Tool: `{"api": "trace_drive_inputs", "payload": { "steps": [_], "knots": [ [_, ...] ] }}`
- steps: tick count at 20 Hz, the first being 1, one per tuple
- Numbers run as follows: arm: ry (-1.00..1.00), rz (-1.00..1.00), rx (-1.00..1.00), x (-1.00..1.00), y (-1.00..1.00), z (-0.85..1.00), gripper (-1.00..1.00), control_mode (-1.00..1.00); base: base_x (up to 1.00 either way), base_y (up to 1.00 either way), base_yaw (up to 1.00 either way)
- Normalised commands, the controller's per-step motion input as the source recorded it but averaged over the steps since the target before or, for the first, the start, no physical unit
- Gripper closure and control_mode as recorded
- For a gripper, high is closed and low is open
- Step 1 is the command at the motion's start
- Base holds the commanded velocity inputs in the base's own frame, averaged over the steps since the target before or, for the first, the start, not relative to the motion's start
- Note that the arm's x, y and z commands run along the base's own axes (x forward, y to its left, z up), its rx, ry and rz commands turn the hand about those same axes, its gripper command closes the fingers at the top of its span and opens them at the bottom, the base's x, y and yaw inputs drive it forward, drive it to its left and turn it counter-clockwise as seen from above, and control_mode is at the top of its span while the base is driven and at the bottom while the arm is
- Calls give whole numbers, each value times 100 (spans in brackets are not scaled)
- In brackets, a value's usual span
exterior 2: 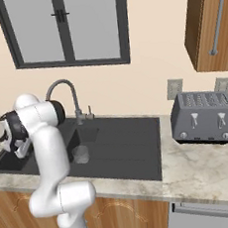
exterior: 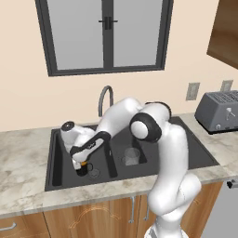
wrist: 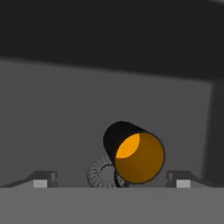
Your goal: Move any existing items from the left basin to the right basin for drying. Then move the mug from the counter to the left basin of the sink for washing.
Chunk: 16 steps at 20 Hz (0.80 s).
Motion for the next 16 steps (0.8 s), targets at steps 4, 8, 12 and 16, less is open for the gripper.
{"api": "trace_drive_inputs", "payload": {
  "steps": [4, 8, 12, 16],
  "knots": [
    [-10, 0, 0, -28, 0, 83, -100, -100, 0, 0, 0],
    [-11, 0, 0, -28, -14, 85, -100, -100, 0, 0, 0],
    [-10, 0, 1, -25, -28, 80, -100, -100, 0, 0, 0],
    [-11, 0, 3, -31, -48, 66, -100, -100, 0, 0, 0]
  ]
}}
